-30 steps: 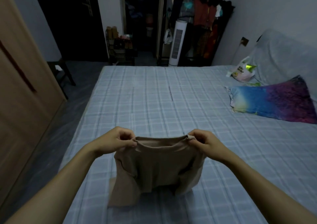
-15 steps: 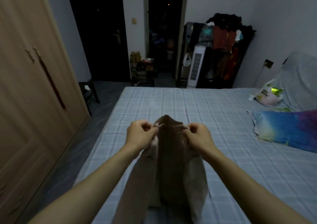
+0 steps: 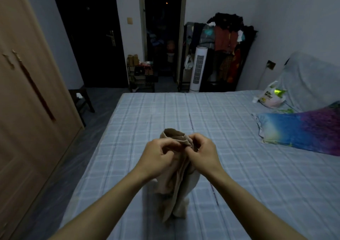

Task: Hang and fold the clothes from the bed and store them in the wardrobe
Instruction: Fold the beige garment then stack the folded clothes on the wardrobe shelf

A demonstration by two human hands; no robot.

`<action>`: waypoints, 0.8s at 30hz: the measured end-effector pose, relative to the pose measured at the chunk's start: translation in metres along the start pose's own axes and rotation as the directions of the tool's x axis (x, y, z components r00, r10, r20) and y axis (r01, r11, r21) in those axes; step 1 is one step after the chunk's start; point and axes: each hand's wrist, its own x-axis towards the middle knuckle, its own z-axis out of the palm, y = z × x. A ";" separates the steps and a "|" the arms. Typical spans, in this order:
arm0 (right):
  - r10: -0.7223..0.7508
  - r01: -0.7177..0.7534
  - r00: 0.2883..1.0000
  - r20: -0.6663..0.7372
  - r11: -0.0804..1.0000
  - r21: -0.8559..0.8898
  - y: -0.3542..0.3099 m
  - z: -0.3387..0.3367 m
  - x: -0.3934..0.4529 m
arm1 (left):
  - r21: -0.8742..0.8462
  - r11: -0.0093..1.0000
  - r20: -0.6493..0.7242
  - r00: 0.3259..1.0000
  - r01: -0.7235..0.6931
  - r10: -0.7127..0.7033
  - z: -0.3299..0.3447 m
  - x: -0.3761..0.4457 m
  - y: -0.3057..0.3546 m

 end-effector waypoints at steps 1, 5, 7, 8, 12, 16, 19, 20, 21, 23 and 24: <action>-0.005 0.005 1.000 0.007 1.000 -0.030 0.001 -0.002 0.000 | 0.071 0.997 -0.101 0.994 -0.042 0.049 -0.005 0.002 -0.001; -0.034 0.035 0.995 0.096 0.999 -0.002 -0.002 -0.009 0.000 | 0.497 0.848 -0.099 0.959 -0.184 0.266 -0.028 0.008 0.002; -0.070 0.061 0.986 0.152 0.996 0.058 -0.005 -0.013 0.000 | 0.543 0.812 0.025 0.970 -0.216 0.241 -0.033 0.011 0.006; -0.090 0.078 0.979 0.184 0.994 0.075 -0.006 -0.015 0.001 | 0.508 0.831 0.068 0.972 -0.227 0.224 -0.034 0.011 0.011; -0.163 0.139 0.961 0.222 0.983 0.118 -0.011 -0.024 0.000 | 0.289 0.922 0.267 0.947 -0.256 0.179 -0.034 0.014 0.026; -0.199 0.173 0.958 0.205 0.975 0.139 -0.010 -0.033 -0.004 | 0.245 0.920 0.269 0.933 -0.307 0.239 -0.026 0.014 0.035; -0.248 0.234 0.951 0.185 0.967 0.095 -0.009 -0.035 -0.010 | 0.237 0.932 0.279 0.938 -0.275 0.206 -0.025 0.017 0.041; -0.274 0.264 0.943 0.188 0.962 0.074 -0.008 -0.037 -0.011 | 0.240 0.934 0.279 0.941 -0.262 0.193 -0.025 0.018 0.043; -0.300 0.298 0.934 0.195 0.954 0.044 -0.008 -0.039 -0.012 | 0.241 0.938 0.275 0.944 -0.249 0.180 -0.025 0.020 0.045; -0.330 0.346 0.918 0.218 0.937 -0.039 -0.005 -0.042 -0.015 | 0.236 0.946 0.270 0.950 -0.223 0.157 -0.027 0.024 0.049; -0.328 0.351 0.917 0.228 0.934 -0.069 -0.003 -0.043 -0.017 | 0.239 0.946 0.272 0.951 -0.217 0.149 -0.028 0.026 0.051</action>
